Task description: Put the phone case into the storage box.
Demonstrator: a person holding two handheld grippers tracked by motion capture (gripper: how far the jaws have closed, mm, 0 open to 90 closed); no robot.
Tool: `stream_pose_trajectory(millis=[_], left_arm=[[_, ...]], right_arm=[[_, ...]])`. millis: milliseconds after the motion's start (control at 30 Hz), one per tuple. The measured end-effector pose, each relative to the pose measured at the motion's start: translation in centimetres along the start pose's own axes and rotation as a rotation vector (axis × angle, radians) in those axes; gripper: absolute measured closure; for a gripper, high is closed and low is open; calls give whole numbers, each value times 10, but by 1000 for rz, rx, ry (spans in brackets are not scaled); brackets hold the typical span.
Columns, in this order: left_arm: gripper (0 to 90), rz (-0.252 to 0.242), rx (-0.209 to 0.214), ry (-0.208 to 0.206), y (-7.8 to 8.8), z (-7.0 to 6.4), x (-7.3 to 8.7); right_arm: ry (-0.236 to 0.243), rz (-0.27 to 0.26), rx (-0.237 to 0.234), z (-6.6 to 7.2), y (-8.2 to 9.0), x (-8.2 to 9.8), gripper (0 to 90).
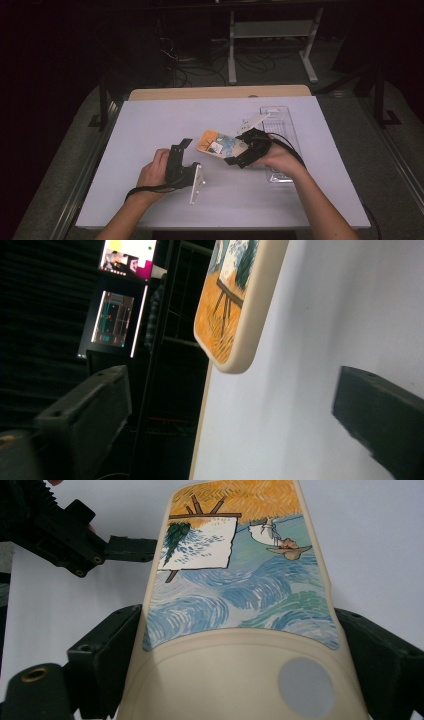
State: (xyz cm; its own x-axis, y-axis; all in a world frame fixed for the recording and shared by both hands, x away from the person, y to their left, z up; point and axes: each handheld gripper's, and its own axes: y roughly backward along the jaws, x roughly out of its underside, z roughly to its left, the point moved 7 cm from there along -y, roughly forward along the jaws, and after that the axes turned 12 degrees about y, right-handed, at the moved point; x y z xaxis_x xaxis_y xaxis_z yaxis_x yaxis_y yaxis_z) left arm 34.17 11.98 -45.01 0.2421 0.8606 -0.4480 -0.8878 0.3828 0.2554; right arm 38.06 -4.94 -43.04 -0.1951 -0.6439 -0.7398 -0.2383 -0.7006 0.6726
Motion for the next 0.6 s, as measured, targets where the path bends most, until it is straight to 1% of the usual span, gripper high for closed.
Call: stream_pose_trajectory(millis=[33, 100, 133, 167, 300, 333, 367, 400, 433, 600], left_arm=[[30, 0, -2, -4, 0, 0, -1], [35, -7, -10, -15, -1, -1, -2], [40, -10, -11, -16, -1, -1, -3], [44, -12, -17, -23, -1, -1, -4], [64, -22, -28, -37, -1, -2, -7], [70, -27, -38, -41, -2, -3, -7], [84, -28, -33, -44, -2, -3, -8], [112, -34, -46, -50, -1, -3, -8], [136, -37, -49, -51, -1, -3, -8], [164, -47, -61, -55, -1, -2, -11]], right_arm=[[12, 4, 6, -1, -1, 1, 103], [5, -3, 0, 0, -1, -1, 103], [-13, -10, -9, 3, -2, -2, 103], [-17, -12, -10, 4, -2, -3, 103], [-22, -11, -13, 6, -4, -4, 103], [-19, -11, -15, 6, -4, -4, 103], [-17, -13, -17, 7, -5, -5, 103], [-17, -14, -17, 7, -5, -5, 103], [-14, -18, -20, 7, -6, -5, 103], [-19, -17, -23, 9, -8, -6, 103]])
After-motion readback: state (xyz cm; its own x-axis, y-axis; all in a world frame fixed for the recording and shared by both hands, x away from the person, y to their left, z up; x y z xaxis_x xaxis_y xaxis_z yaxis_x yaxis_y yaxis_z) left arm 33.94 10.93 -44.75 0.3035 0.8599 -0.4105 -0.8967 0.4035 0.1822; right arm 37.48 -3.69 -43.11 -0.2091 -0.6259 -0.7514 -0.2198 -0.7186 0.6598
